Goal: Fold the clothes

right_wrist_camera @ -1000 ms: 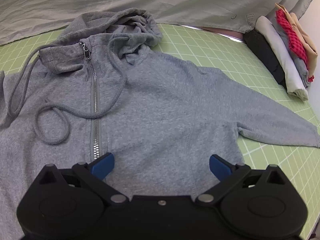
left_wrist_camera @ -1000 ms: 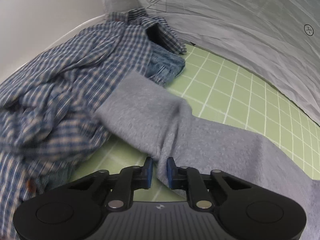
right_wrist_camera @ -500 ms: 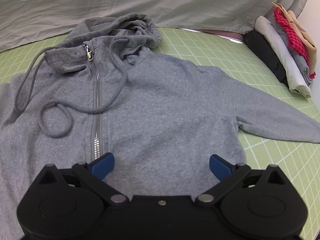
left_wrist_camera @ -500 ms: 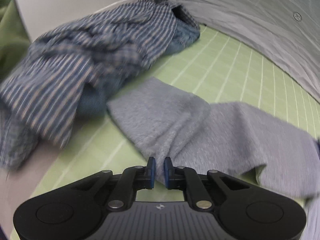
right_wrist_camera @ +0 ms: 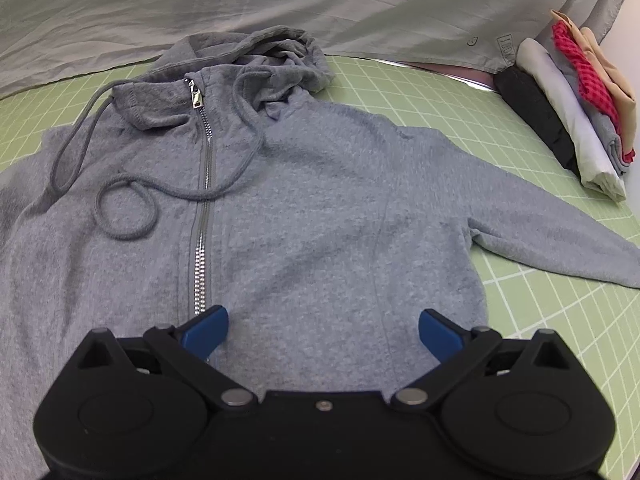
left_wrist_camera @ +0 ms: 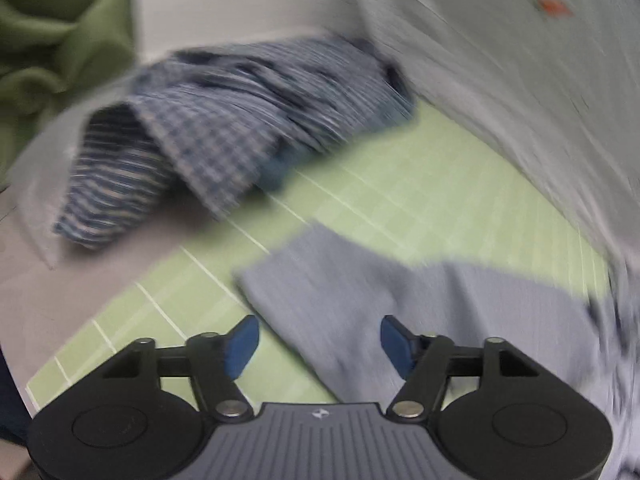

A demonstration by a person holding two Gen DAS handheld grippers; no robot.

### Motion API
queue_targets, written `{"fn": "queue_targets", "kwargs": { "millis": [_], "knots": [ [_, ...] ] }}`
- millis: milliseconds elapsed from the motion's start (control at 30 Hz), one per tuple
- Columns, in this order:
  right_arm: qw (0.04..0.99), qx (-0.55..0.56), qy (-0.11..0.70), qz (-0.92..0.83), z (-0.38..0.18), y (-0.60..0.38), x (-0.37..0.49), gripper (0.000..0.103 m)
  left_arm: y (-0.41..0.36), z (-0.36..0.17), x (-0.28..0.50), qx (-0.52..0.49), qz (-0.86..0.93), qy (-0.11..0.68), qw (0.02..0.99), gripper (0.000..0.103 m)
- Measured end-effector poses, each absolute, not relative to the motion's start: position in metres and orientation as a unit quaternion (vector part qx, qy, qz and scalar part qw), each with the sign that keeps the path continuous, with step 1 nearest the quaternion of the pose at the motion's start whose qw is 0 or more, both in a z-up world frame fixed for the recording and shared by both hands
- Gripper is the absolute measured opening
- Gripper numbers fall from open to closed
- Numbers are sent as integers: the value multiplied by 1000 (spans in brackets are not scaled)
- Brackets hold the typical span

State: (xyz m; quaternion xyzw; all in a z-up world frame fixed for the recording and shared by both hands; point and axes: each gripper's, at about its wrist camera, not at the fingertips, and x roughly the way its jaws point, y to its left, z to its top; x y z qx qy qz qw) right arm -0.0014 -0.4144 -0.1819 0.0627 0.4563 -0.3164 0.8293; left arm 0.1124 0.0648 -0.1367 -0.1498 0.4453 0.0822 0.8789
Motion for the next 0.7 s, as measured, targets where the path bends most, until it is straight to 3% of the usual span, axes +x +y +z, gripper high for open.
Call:
{"fn": "queue_targets", "kwargs": {
  "millis": [300, 367, 400, 433, 533, 700],
  "knots": [
    [825, 71, 457, -324, -182, -414, -2, 102, 76, -163, 150, -123, 100, 470, 868, 67],
    [824, 73, 457, -327, -182, -412, -3, 102, 76, -167, 154, -115, 97, 472, 869, 45],
    [823, 75, 457, -329, -182, -412, -4, 102, 76, -169, 156, -111, 96, 473, 869, 22],
    [823, 77, 456, -330, -182, -412, -5, 102, 76, -169, 156, -111, 94, 471, 870, 12],
    [822, 82, 456, -332, -182, -412, -7, 102, 89, -165, 150, -119, 114, 467, 869, 4],
    [825, 75, 460, -320, -182, -407, -12, 102, 127, -160, 124, -100, 198, 452, 864, 4]
  ]
}}
